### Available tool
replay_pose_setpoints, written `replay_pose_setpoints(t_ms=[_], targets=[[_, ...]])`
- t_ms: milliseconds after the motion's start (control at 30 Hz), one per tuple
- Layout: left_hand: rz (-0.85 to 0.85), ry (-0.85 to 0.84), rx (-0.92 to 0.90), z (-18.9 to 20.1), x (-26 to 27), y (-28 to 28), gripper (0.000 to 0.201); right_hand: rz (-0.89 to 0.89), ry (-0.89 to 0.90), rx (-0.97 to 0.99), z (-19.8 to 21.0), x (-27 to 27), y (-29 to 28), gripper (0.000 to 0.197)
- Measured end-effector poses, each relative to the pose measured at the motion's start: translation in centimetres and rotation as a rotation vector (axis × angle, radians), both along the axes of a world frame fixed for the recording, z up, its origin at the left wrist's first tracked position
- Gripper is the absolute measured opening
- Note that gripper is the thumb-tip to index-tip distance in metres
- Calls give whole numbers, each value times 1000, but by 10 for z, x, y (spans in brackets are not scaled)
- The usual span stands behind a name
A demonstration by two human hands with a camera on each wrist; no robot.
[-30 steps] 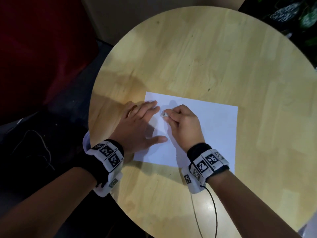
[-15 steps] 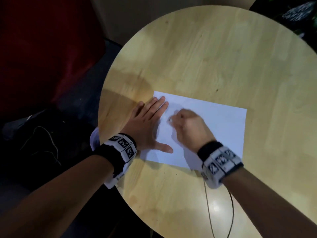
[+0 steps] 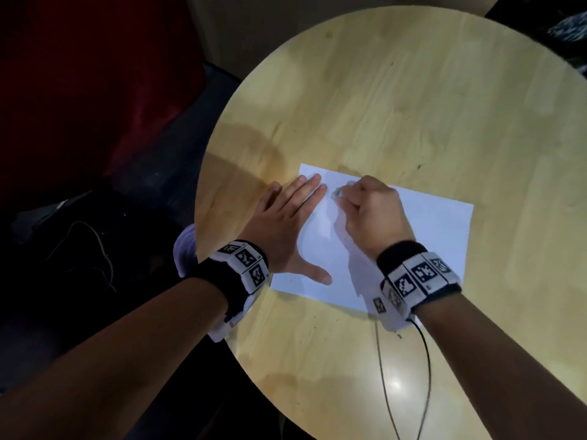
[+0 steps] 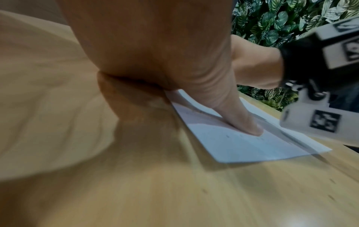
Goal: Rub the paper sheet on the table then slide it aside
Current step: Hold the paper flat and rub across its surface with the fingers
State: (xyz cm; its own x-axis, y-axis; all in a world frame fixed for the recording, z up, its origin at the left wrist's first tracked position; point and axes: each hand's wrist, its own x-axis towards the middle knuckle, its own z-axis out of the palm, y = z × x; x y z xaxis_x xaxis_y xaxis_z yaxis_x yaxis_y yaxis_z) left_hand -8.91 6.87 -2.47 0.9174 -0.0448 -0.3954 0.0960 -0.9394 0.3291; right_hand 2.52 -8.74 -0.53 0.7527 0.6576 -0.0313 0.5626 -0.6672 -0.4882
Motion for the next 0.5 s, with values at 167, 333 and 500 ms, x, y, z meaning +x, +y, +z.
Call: replay_pose_setpoints(t_ms=[167,333,500], targets=[[22,-51,-22,-3,-3,2,150,168,188,-10,16,-72,-52,16],[30,-60,-39,-2,-3,1,150,32,60,51,2,-35,-48,12],[147,-254,-33,-6,-36,-12,121,-182,0,-41,-3,-31,-71,12]])
